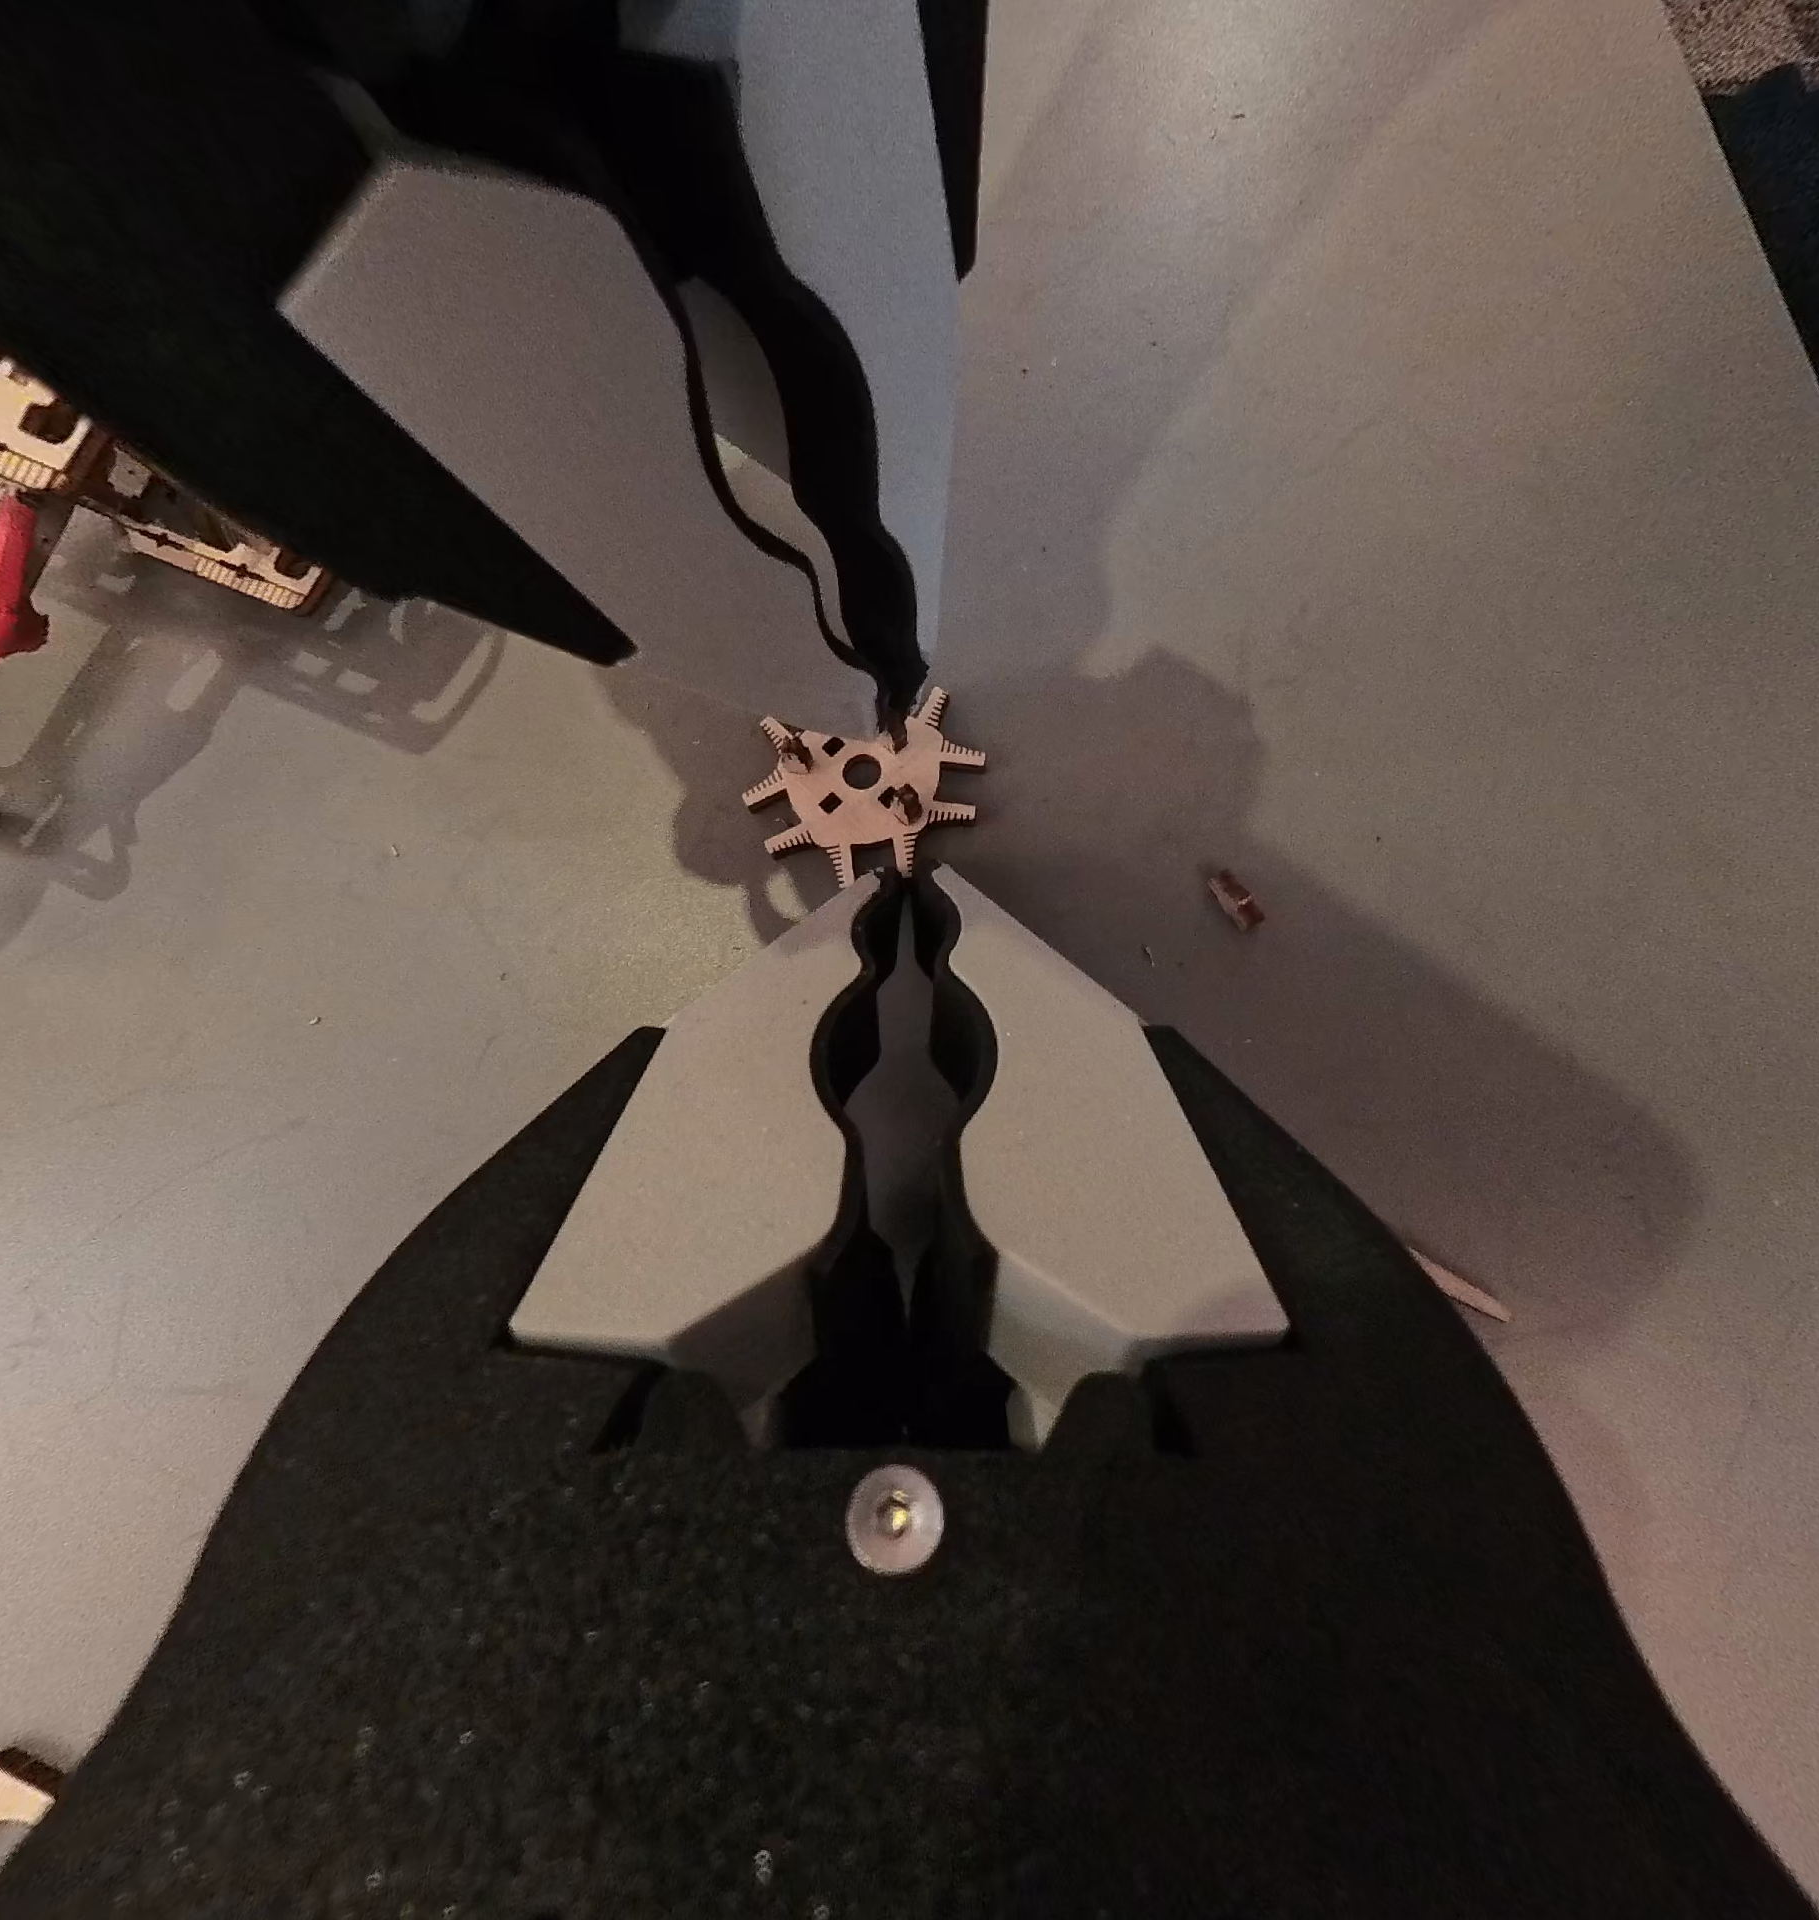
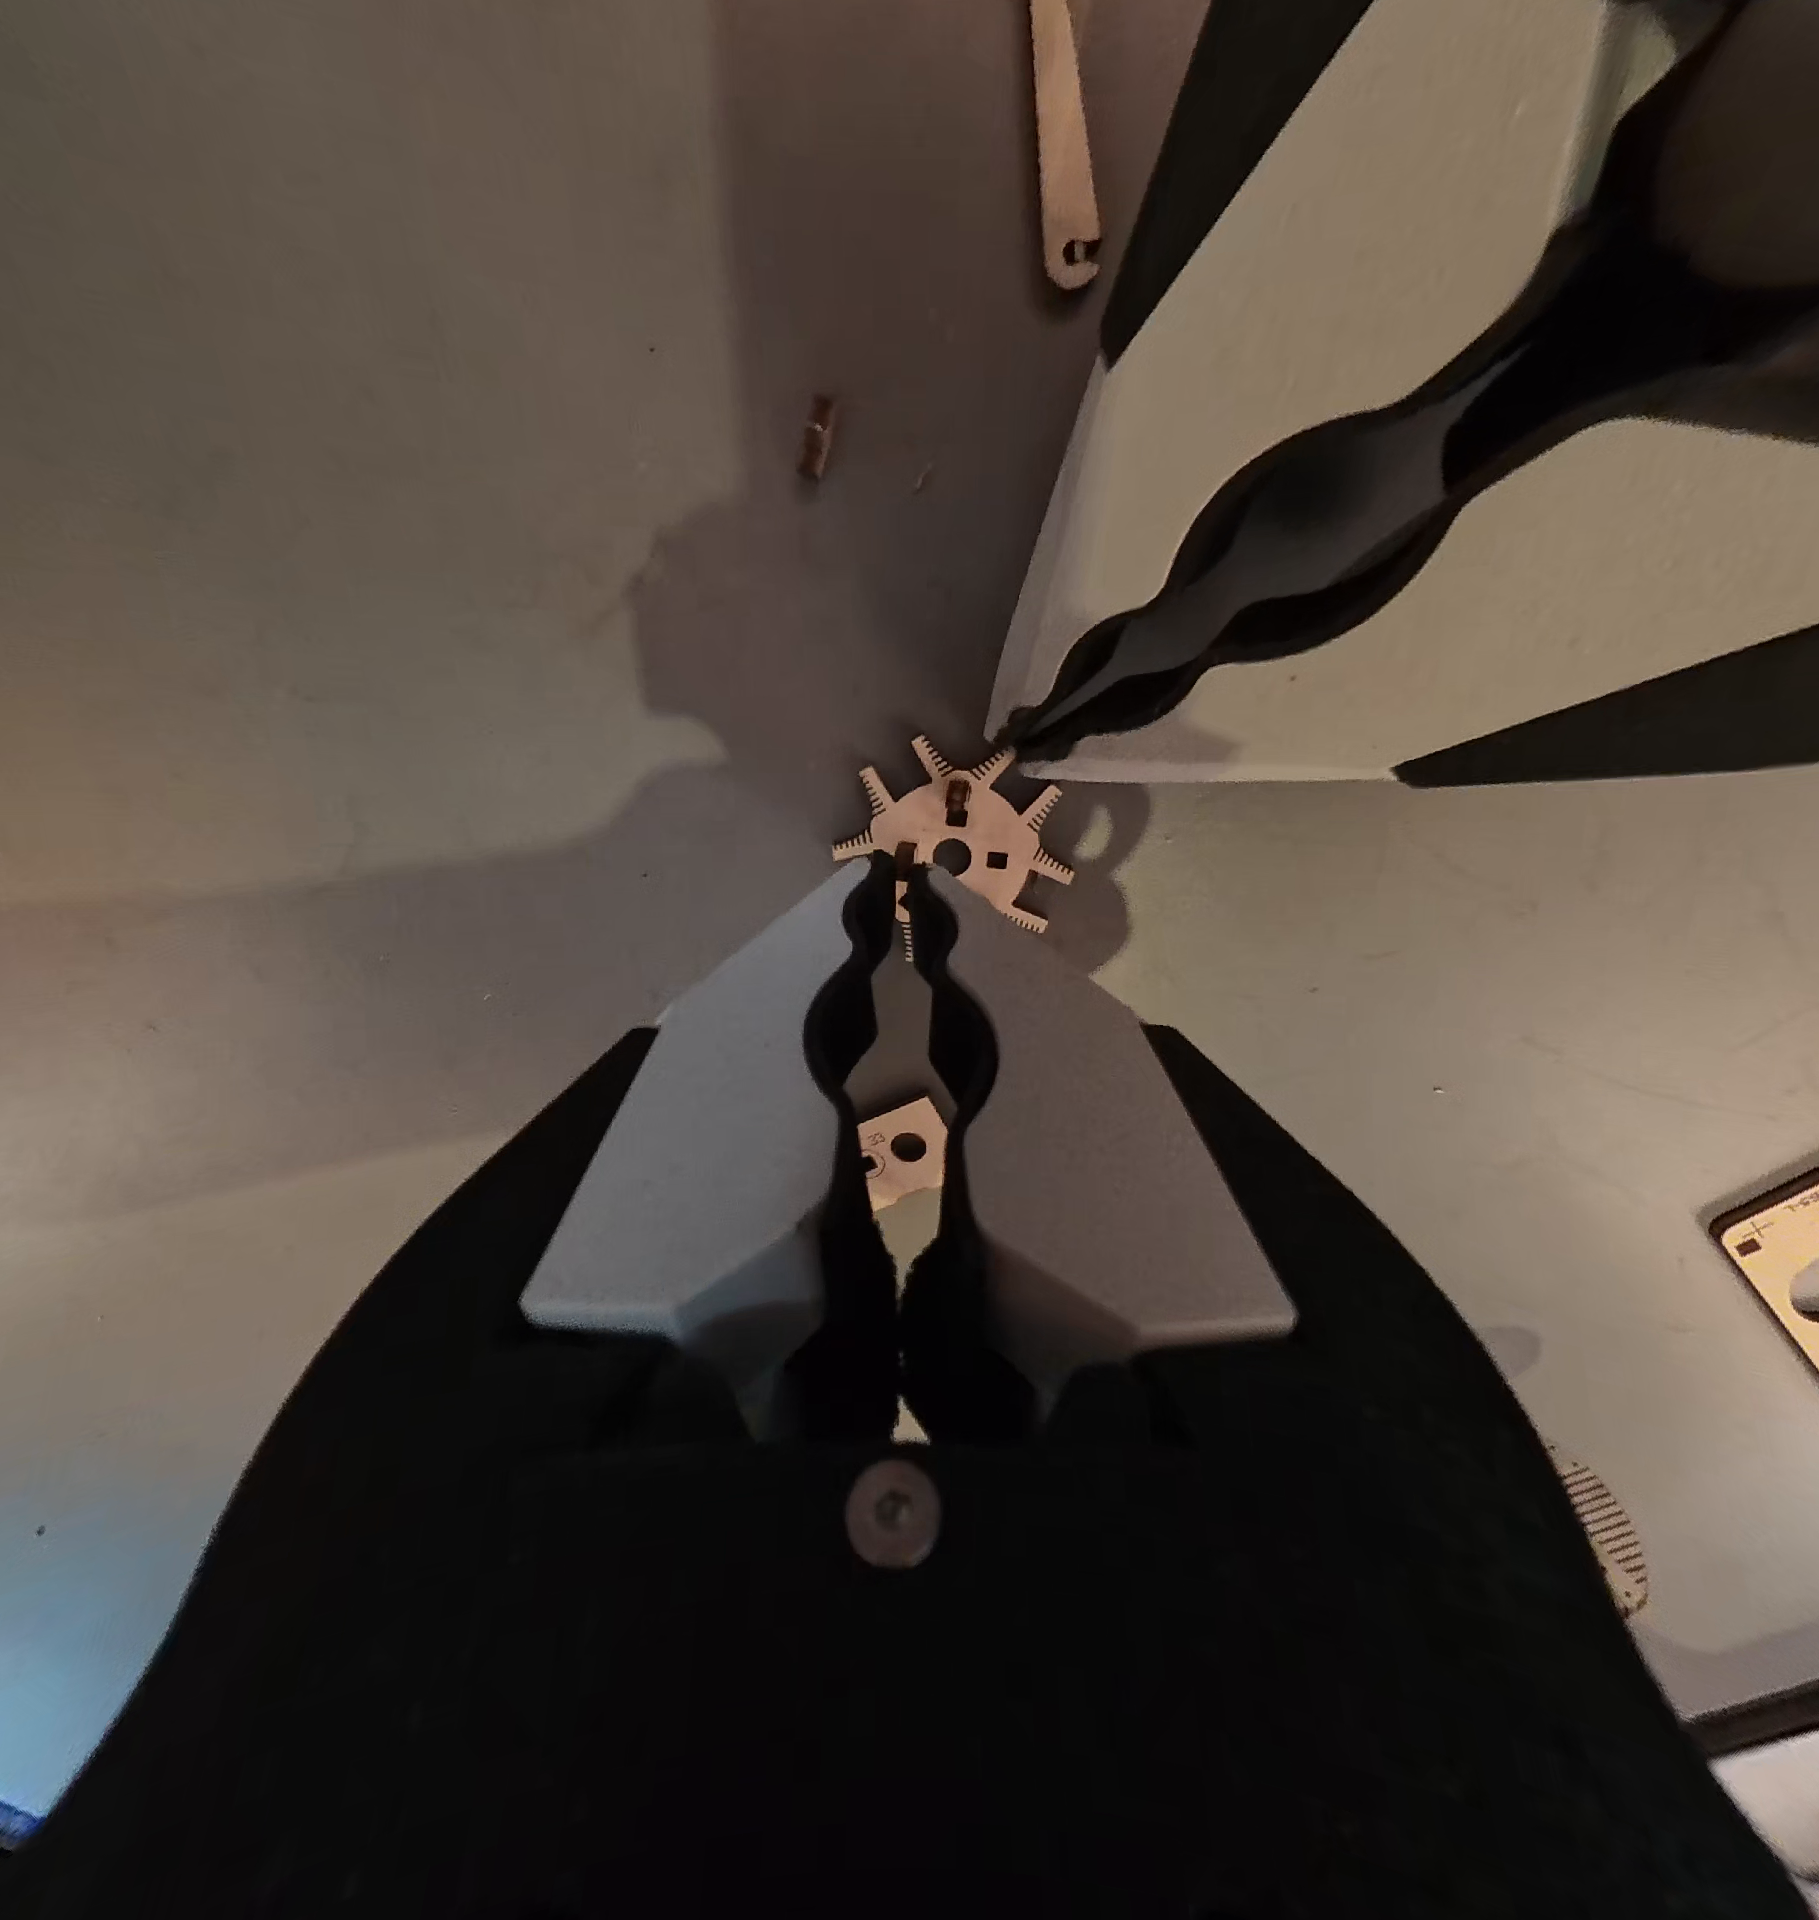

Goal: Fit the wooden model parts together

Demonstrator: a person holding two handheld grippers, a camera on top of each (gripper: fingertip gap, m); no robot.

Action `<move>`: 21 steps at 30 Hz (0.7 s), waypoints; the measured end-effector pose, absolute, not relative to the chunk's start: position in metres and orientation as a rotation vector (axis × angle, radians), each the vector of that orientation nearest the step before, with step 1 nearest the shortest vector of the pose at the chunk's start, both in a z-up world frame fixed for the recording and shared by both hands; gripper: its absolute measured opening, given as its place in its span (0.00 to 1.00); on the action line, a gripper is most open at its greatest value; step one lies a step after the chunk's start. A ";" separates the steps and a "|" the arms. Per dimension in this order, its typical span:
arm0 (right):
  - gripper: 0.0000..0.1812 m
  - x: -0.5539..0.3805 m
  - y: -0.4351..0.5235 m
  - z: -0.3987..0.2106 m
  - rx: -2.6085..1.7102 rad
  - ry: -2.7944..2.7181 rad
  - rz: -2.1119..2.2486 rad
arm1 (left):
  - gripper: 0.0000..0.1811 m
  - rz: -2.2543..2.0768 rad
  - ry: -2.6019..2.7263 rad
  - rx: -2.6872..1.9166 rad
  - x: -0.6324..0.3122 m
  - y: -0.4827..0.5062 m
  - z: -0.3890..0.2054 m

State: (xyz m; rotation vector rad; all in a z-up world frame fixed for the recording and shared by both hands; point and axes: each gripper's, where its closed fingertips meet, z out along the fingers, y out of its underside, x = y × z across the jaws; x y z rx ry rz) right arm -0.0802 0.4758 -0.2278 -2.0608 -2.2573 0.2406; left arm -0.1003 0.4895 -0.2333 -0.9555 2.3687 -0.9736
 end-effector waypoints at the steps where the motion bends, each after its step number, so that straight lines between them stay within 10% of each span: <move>1: 0.01 -0.080 0.476 -0.228 -2.068 -2.265 0.230 | 0.00 -0.973 2.368 -0.950 -0.100 0.490 -0.233; 21: 0.01 -0.081 0.476 -0.228 -2.290 -1.985 0.271 | 0.04 -0.911 2.274 -0.952 -0.096 0.509 -0.229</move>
